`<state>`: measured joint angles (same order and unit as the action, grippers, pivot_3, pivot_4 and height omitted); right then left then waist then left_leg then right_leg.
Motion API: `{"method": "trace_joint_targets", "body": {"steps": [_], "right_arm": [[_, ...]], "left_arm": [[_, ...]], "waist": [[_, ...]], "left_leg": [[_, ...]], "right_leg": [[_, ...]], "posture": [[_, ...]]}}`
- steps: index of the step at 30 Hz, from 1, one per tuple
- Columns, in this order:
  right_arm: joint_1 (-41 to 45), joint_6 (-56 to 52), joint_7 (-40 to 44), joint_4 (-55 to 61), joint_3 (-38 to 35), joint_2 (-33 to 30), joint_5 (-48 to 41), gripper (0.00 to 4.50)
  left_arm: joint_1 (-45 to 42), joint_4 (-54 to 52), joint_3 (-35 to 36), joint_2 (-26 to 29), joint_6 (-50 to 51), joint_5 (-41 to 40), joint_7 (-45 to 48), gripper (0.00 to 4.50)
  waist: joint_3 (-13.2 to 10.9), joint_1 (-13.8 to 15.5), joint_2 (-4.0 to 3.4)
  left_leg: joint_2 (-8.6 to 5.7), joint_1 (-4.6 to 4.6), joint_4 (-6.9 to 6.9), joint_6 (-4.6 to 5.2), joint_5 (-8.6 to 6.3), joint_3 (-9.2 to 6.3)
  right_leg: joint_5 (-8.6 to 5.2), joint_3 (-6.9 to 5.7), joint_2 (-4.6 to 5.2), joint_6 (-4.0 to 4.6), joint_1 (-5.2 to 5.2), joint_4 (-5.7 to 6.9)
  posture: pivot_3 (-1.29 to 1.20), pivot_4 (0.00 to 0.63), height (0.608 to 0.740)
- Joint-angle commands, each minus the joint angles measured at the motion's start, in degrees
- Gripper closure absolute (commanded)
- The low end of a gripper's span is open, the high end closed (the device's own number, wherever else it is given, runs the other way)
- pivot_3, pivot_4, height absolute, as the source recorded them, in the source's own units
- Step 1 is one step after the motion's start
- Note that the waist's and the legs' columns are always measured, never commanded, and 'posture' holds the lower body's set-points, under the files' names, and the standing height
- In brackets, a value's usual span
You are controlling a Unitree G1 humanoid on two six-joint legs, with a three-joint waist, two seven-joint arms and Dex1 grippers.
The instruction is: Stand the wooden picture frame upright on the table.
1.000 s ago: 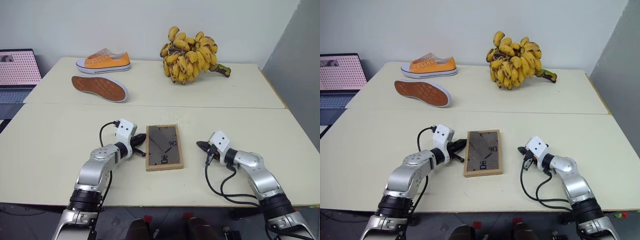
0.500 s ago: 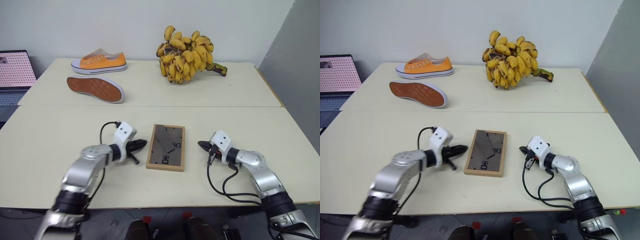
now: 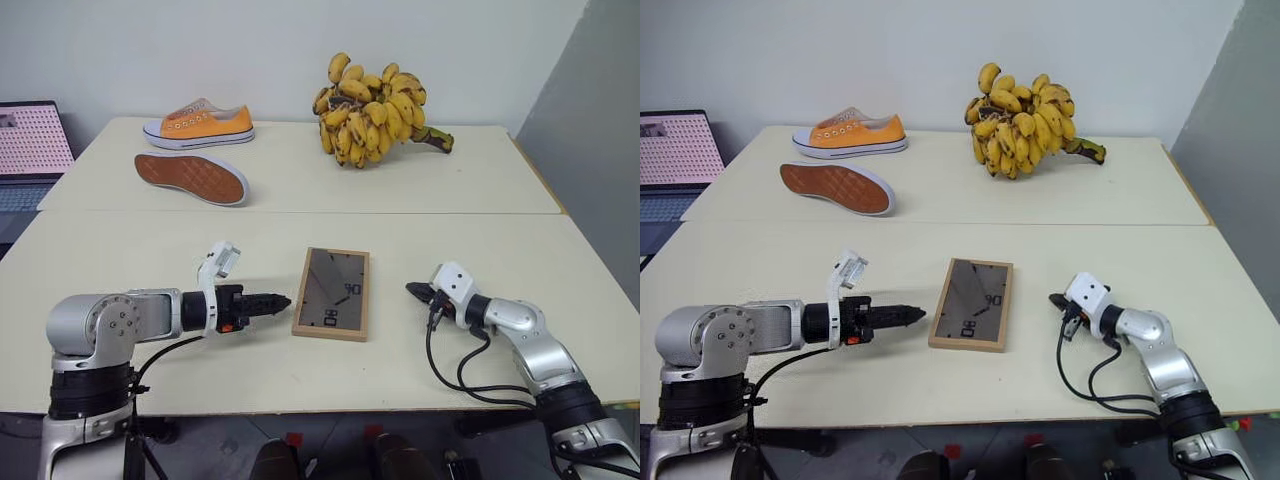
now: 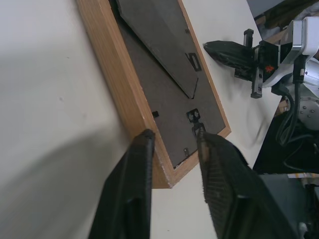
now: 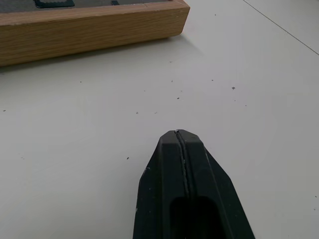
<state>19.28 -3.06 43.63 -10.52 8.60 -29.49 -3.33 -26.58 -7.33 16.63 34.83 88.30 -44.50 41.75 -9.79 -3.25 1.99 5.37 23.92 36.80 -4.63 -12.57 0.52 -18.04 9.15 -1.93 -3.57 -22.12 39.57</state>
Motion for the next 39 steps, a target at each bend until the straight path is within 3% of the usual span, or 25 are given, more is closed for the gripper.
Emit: {"method": "trace_joint_targets", "body": {"steps": [1, 8, 12, 18, 31, 39], "right_arm": [[-0.35, 0.22, -0.06, 2.30, -0.38, -0.11, 0.31, 4.50], [-0.53, 0.96, -0.35, 1.70, -0.63, -0.54, 0.87, 4.50], [-0.61, 2.09, -1.02, 0.77, 0.12, 0.20, 1.91, 4.50], [0.70, 2.35, -3.23, -0.74, 2.29, 4.80, 3.75, 4.50], [4.92, 1.03, -7.97, -3.15, 5.67, 15.42, 5.87, 4.50], [5.45, 0.31, -9.10, -3.60, 5.05, 16.40, 6.85, 4.50]], "left_arm": [[-1.50, 1.71, 2.33, 0.70, 0.57, -0.93, -0.91, 2.30], [-3.25, 5.43, -0.34, 2.60, 0.58, -1.10, -0.46, 0.92], [-3.09, 5.62, -5.39, 2.50, -1.07, 0.19, -0.92, 0.92], [-4.49, 6.75, -8.59, -1.88, 1.12, 0.20, -2.97, 0.92], [-6.78, 10.13, -7.43, -3.97, 0.32, 0.78, -4.40, 0.92], [-7.97, 12.13, -4.86, -5.56, 1.34, 0.67, -6.34, 0.92]], "waist": [[0.00, -0.03, 0.00], [0.00, -0.08, 0.00], [-0.01, -0.08, 0.00], [0.00, -0.13, 0.00], [0.01, -0.21, -0.02], [0.00, -0.22, -0.03]], "left_leg": [[0.00, -0.01, 0.00, 0.00, 0.00, -0.08], [-0.03, -0.01, 0.02, -0.02, 0.02, -0.30], [-0.04, 0.00, 0.03, -0.03, 0.01, -0.32], [-0.04, -0.02, 0.05, -0.04, 0.02, -0.36], [-0.04, -0.03, 0.03, -0.13, 0.07, -0.42], [-0.04, -0.02, 0.03, -0.16, 0.09, -0.44]], "right_leg": [[-0.03, -0.09, -0.01, 0.05, 0.00, 0.06], [-0.13, -0.31, -0.01, 0.21, 0.01, 0.34], [-0.14, -0.32, -0.01, 0.21, 0.02, 0.34], [-0.13, -0.34, -0.02, 0.21, 0.04, 0.38], [-0.14, -0.38, -0.03, 0.22, 0.05, 0.40], [-0.14, -0.40, -0.03, 0.22, 0.05, 0.40]], "posture": [[0.00, 0.150, 0.740], [0.00, 0.150, 0.740], [0.00, 0.150, 0.740], [0.00, 0.150, 0.740], [0.00, 0.150, 0.740], [0.00, 0.150, 0.740]]}}
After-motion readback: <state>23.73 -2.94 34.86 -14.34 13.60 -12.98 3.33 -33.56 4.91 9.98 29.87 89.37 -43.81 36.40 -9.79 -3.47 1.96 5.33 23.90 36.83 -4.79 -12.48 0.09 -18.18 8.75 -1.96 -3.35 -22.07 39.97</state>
